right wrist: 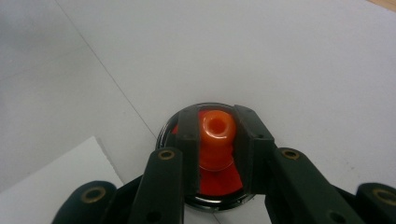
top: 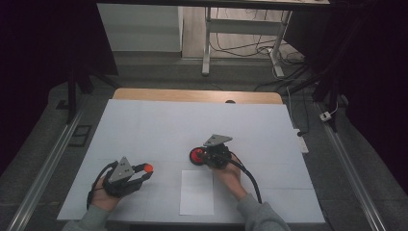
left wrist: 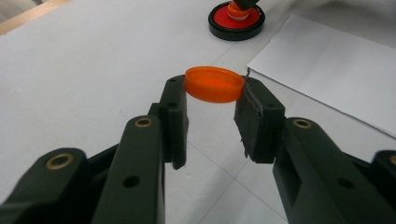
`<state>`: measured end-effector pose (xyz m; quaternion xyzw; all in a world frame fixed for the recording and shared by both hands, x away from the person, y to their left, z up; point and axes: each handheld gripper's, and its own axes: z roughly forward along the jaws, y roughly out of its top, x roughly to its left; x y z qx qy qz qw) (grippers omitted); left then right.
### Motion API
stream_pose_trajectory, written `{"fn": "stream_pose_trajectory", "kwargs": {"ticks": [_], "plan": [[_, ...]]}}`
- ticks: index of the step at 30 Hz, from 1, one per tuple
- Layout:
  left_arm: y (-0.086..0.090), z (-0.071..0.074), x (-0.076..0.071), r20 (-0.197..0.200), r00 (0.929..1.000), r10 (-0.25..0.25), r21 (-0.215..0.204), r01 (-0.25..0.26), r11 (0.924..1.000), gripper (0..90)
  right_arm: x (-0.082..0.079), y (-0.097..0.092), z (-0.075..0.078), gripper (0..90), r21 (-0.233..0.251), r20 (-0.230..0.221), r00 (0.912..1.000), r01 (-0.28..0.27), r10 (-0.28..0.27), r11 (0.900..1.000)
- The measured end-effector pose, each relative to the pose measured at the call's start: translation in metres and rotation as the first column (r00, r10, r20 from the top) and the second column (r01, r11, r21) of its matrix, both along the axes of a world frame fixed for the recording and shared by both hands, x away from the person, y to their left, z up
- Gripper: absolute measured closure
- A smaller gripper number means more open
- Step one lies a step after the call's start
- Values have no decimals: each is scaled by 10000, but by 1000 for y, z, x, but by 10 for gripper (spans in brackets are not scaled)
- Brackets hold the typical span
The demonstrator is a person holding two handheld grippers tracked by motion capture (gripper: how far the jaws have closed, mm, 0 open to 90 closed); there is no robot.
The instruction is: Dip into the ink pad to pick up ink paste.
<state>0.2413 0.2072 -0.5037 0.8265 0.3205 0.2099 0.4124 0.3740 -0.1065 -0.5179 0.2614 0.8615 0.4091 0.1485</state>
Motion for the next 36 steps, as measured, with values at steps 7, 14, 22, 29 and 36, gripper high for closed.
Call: {"fn": "stream_pose_trajectory", "kwargs": {"ticks": [7, 14, 22, 29, 36], "plan": [[0, 0, 0, -5, 10000, -8, -3, 8, 10000, 644, 0, -1, -1, 725, 151, 27, 10000, 21, -21, 9999], [0, 0, 0, -6, 10000, -1, -8, 1, 10000, 644, -1, -1, -1, 725, 87, 85, 10000, 23, -24, 10000], [0, 0, 0, -14, 10000, -4, 1, 4, 10000, 644, -1, -1, -3, 725, 217, 126, 9999, 29, -32, 9998], [0, 0, 0, -8, 10000, 9, -15, -10, 10000, 644, -2, -2, -3, 725, 230, 162, 9999, 55, -58, 9997], [0, 0, 0, -4, 10000, 11, 1, -11, 10000, 644, -2, -1, -3, 724, 232, 199, 9998, 54, -59, 9997]]}}
